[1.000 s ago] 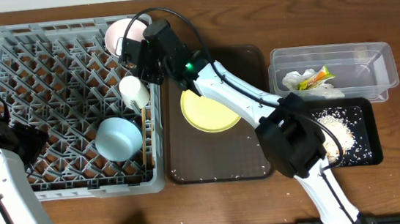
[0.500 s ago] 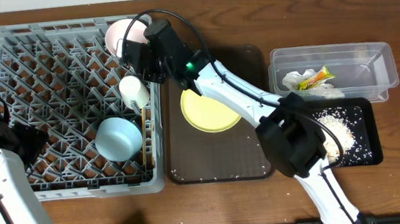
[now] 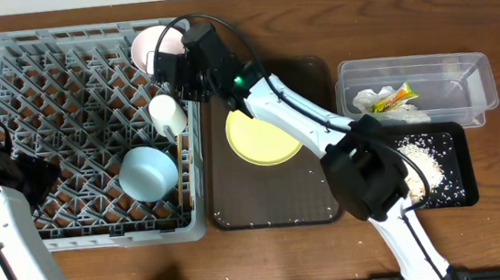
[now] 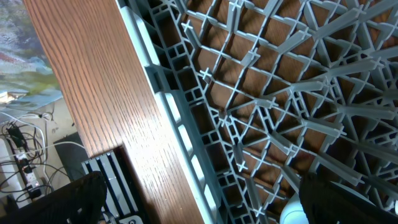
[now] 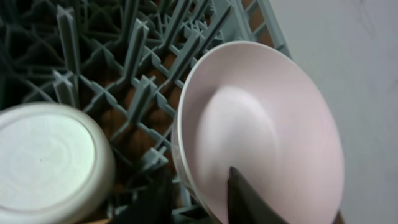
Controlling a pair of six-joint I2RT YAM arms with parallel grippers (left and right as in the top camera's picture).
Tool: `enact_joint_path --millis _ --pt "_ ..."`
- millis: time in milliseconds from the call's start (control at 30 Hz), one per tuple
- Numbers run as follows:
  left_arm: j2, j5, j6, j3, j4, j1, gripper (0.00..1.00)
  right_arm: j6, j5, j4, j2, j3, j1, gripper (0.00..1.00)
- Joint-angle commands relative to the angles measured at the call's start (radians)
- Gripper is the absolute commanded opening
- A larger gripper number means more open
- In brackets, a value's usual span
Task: Sort waste into correct bins and load items into the dishwasher
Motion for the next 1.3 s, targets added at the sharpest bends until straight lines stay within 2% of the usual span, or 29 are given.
enact_joint_path --millis 0,100,233,533,600,700,800,1133,1267 --pt "-0.003 -0.012 -0.001 0.005 -0.004 0.004 1.0 -0.079 -0.001 -0.001 0.003 -0.004 -0.01 0.33" --pt "-0.003 -0.012 -0.001 0.005 -0.004 0.004 1.0 -0.197 -0.001 -0.003 0.003 -0.004 -0.013 0.34" --pt "-0.003 -0.012 -0.001 0.006 -0.004 0.004 1.0 -0.283 -0.001 0.011 0.003 -0.004 -0.019 0.38" --pt "-0.003 -0.012 -0.001 0.005 -0.004 0.004 1.0 -0.297 -0.001 0.008 0.026 -0.004 -0.022 0.38" --pt "-0.003 -0.012 -0.001 0.006 -0.004 0.004 1.0 -0.297 -0.001 0.01 0.036 -0.004 -0.021 0.35" --pt "-0.003 -0.012 -0.001 0.005 -0.004 0.004 1.0 -0.297 -0.001 0.019 0.038 -0.004 -0.021 0.12" --pt "-0.003 -0.012 -0.001 0.006 -0.004 0.004 1.0 -0.297 -0.001 0.033 0.038 -0.004 -0.021 0.01" --pt "-0.003 -0.012 -0.001 0.006 -0.004 0.004 1.0 -0.295 -0.011 0.042 0.027 -0.003 0.002 0.01" --pt "-0.003 -0.012 -0.001 0.005 -0.004 0.004 1.0 -0.224 -0.013 0.082 -0.011 -0.003 0.022 0.01"
